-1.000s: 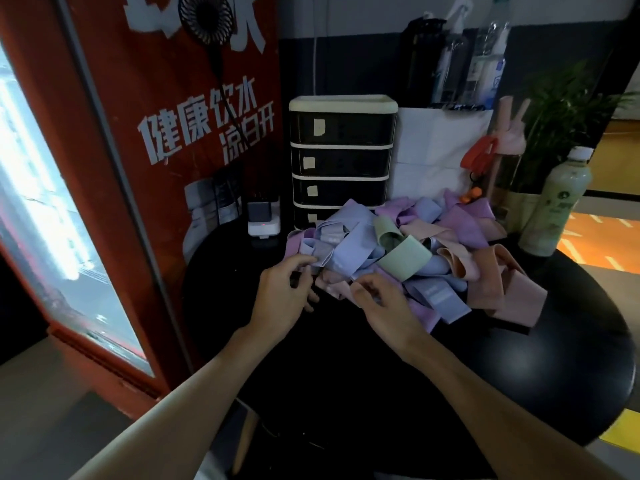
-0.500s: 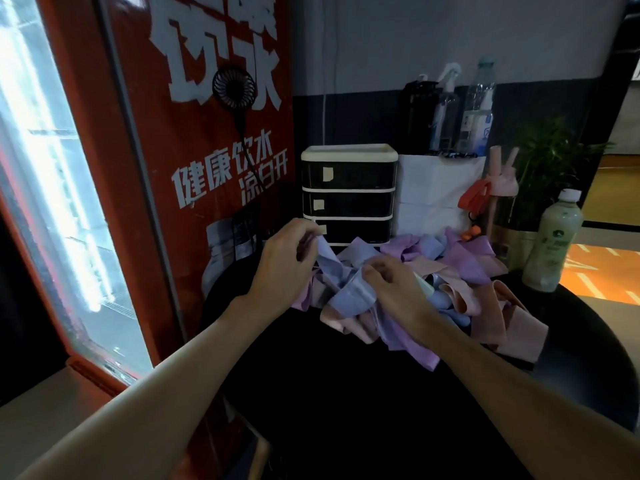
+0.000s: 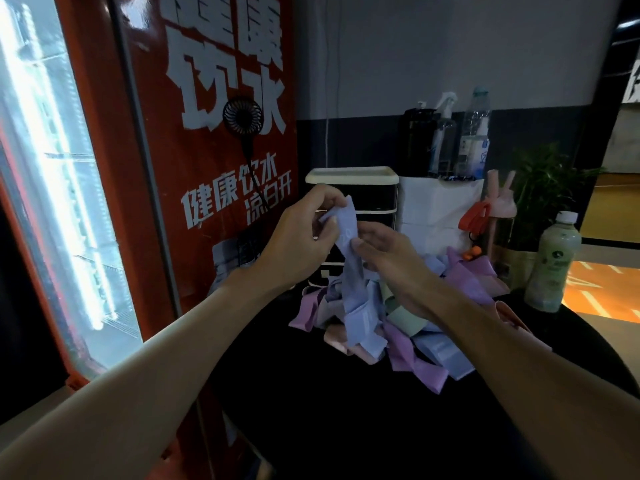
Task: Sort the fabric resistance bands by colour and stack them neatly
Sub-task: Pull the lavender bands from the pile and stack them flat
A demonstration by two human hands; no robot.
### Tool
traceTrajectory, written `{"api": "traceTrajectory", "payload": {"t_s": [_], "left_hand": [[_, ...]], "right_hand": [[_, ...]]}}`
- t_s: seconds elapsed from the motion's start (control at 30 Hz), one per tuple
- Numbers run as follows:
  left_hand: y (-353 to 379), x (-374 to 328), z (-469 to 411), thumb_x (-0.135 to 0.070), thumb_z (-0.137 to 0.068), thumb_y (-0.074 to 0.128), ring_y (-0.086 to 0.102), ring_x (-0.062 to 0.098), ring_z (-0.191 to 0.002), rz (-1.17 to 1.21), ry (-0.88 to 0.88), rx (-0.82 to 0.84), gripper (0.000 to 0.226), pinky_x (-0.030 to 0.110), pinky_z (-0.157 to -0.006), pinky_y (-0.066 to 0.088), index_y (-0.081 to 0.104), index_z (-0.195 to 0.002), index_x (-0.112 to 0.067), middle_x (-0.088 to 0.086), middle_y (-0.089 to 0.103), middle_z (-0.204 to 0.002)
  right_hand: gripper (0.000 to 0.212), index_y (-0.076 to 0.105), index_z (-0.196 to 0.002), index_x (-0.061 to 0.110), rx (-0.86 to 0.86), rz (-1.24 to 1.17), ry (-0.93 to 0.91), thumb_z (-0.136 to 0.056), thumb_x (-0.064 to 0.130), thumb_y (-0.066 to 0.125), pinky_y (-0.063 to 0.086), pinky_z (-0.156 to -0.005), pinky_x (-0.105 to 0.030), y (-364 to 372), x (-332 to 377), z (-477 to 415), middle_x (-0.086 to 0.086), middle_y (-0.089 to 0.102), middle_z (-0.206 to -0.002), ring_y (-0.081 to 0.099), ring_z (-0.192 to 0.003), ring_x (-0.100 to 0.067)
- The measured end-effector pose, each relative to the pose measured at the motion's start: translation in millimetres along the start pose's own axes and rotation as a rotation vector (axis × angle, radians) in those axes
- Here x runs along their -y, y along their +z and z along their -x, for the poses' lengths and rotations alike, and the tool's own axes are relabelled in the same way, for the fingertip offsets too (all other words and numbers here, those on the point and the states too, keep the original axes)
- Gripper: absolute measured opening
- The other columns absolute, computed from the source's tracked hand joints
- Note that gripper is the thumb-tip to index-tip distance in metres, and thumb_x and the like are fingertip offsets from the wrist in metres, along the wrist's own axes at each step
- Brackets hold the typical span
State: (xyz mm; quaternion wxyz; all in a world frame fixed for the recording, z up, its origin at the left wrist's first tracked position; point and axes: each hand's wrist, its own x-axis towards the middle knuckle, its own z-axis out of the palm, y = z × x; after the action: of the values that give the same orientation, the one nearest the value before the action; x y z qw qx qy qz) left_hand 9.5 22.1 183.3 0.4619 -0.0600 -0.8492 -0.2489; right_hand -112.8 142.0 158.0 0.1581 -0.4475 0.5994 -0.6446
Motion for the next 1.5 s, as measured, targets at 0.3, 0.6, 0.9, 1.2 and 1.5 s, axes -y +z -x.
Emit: {"api": "traceTrajectory", "payload": {"t_s": [0.3, 0.6, 0.9, 1.2, 1.5], "left_hand": [[-4, 1, -15, -0.005, -0.091, 0.068, 0.067, 0.006, -0.075, 0.136, -0.188, -0.146, 0.009, 0.024, -0.069, 0.056, 0.067, -0.099, -0.01, 0.001, 0.069, -0.087], [-21, -5, -30, -0.011, -0.092, 0.069, 0.065, 0.0, -0.072, 0.107, -0.182, -0.317, 0.01, 0.025, -0.067, 0.057, 0.067, -0.089, -0.02, -0.008, 0.067, -0.081], [-28, 11, -15, -0.015, -0.092, 0.068, 0.063, 0.019, -0.075, 0.112, -0.341, -0.394, 0.012, 0.043, -0.07, 0.057, 0.065, -0.082, -0.02, 0.016, 0.069, -0.085], [-31, 43, 54, -0.018, -0.091, 0.068, 0.057, 0.019, -0.063, 0.12, -0.614, -0.498, 0.016, 0.043, -0.059, 0.053, 0.062, -0.078, -0.014, 0.009, 0.06, -0.071], [-7, 34, 174, 0.001, -0.092, 0.063, 0.063, 0.016, -0.055, 0.087, -0.747, -0.228, 0.019, 0.032, -0.06, 0.055, 0.057, -0.099, -0.016, 0.004, 0.063, -0.07]], "right_hand": [[0.014, 0.062, -0.095, 0.001, -0.166, 0.061, -0.088, -0.093, 0.015, 0.064, 0.053, -0.073, -0.045, 3, 15, -3, -0.023, 0.069, -0.096, 0.064, -0.082, -0.028], [0.01, 0.063, -0.097, 0.0, 0.02, -0.082, 0.048, -0.091, 0.008, 0.064, 0.057, -0.082, -0.032, 14, 4, 13, -0.008, 0.073, -0.089, 0.069, -0.081, -0.018], [0.014, 0.06, -0.108, 0.006, 0.26, -0.202, 0.246, -0.094, 0.009, 0.06, 0.056, -0.081, -0.036, 22, -20, 47, -0.008, 0.073, -0.101, 0.07, -0.091, -0.023], [0.025, 0.061, -0.113, 0.012, 0.406, -0.374, 0.529, -0.088, 0.013, 0.058, 0.055, -0.081, -0.033, -6, -61, 102, -0.002, 0.073, -0.107, 0.069, -0.1, -0.023], [0.012, 0.067, -0.079, 0.011, 0.157, 0.43, 0.227, -0.088, 0.003, 0.065, 0.043, -0.06, -0.011, -75, -67, 166, 0.001, 0.064, -0.075, 0.059, -0.068, -0.004]]}}
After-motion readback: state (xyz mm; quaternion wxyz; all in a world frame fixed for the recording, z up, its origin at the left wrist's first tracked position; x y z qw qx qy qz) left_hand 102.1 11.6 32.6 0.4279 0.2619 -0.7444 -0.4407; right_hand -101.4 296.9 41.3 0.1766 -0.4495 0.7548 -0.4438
